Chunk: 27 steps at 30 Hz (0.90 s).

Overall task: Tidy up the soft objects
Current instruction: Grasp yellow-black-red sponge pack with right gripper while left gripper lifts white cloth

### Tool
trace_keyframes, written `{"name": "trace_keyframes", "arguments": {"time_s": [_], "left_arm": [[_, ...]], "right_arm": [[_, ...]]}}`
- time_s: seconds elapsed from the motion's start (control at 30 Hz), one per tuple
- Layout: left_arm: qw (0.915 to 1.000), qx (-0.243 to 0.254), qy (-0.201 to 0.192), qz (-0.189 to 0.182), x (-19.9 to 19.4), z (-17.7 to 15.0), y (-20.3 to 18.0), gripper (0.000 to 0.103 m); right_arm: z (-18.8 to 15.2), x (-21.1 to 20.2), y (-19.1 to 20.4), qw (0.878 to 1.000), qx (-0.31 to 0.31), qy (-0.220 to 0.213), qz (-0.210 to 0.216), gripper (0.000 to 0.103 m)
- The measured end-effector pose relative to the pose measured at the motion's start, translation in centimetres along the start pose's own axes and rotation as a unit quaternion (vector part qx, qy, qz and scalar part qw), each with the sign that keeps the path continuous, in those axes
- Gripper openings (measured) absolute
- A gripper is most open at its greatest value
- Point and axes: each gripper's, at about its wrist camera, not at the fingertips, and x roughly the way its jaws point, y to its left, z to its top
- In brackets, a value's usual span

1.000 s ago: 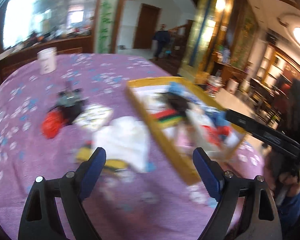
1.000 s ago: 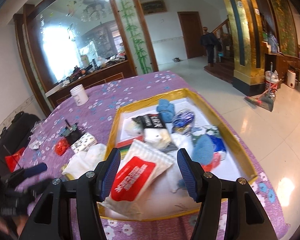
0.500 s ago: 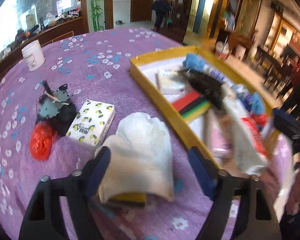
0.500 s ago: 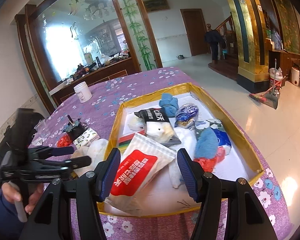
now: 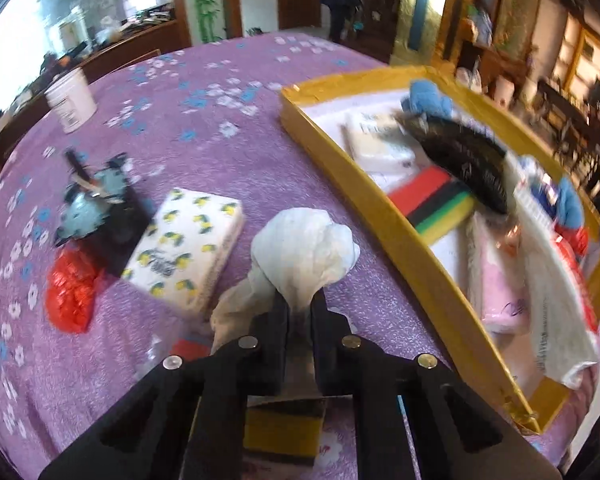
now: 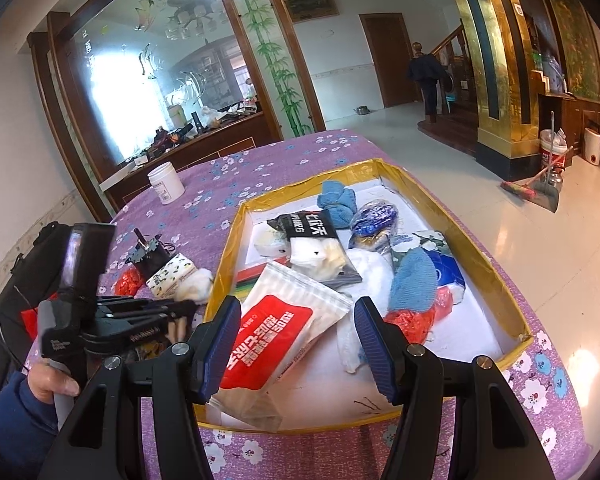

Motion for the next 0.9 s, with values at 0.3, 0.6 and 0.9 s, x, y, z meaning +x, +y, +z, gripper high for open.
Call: {"name": "trace_keyframes", "arguments": {"time_s": [0.3,0.6,0.9], "left_arm": [[0.9946,-0.067,-0.077,-0.020,-8.4,-3.6,4.5,0.009],[0.9830,-0.169,-0.054,0.046,-7.6,-7.4,12.0,0.009],[0.9815,-0.184,-0.046,0.026,-6.0,-8.3,13.2,0.010]], "right_arm": [[0.2,1.5,4.5,0.997,-0.051,0.028,0.052,0.064],[-1.1,6.9,14.0,0.969,-0.157,0.128,0.142,0.072],[-2.0,13.5,18.5,0.948,-0.222,0.199,0.109,0.072]]}}
